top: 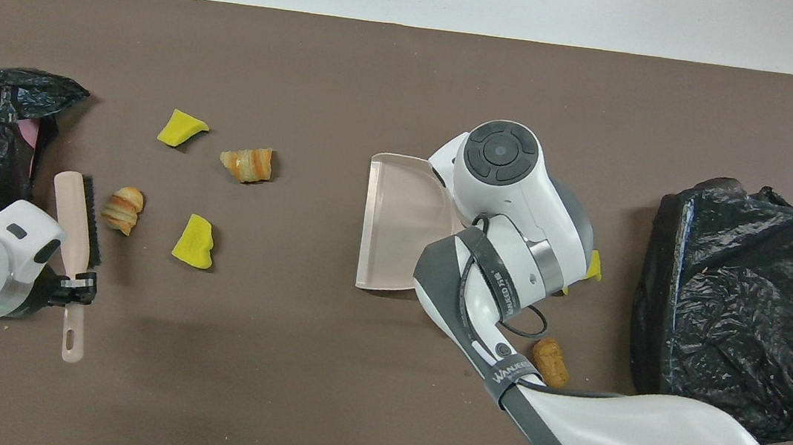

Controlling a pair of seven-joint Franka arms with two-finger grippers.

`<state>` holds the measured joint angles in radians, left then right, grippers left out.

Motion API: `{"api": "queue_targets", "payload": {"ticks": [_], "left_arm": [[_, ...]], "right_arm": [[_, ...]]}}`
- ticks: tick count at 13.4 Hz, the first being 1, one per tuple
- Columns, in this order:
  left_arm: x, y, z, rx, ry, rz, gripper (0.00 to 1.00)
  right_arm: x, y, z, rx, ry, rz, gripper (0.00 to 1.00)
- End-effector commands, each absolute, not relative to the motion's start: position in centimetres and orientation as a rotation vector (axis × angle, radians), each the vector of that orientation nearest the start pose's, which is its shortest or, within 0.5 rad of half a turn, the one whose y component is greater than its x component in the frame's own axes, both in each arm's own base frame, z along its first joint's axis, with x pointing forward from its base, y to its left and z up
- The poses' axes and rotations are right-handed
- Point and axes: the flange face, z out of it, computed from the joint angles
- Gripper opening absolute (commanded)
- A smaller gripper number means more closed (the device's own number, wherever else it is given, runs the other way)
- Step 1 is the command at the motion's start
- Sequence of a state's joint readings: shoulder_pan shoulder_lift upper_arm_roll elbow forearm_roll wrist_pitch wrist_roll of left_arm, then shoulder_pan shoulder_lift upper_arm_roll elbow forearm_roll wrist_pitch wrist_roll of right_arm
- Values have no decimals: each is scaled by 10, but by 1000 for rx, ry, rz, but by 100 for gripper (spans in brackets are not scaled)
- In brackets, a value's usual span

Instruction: Sweep and dump trash in bin

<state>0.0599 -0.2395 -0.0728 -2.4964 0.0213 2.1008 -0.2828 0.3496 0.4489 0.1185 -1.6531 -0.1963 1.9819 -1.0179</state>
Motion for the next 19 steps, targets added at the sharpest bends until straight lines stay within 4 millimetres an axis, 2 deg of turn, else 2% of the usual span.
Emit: {"api": "queue_targets", "payload": {"ticks": [1,3,6,9,13,15,17,19], "left_arm": [[435,-43,344,-3043,-422,198,0],[444,-83,331,-3037,-476,166,0],[464,-135,331,-3073,-466,179,0],[461,-183,329,-3129,-410,212,0],[458,-242,345,-3216,-344,227,0],[454,-275,335,-3232,-280,249,0],[461,-296,335,-3274,-290,266,0],[455,-327,333,-3299,-206,260,0]], "right_arm": [[595,280,329,-2236,-2329,256,0],[595,280,329,-2236,-2329,256,0],[593,279,327,-2235,-2326,265,0],[593,278,328,-2237,-2322,267,0],[592,277,326,-2238,-2318,274,0],[592,277,326,-2238,-2318,274,0],[592,276,326,-2240,-2317,274,0],[593,275,326,-2244,-2313,274,0]]}}
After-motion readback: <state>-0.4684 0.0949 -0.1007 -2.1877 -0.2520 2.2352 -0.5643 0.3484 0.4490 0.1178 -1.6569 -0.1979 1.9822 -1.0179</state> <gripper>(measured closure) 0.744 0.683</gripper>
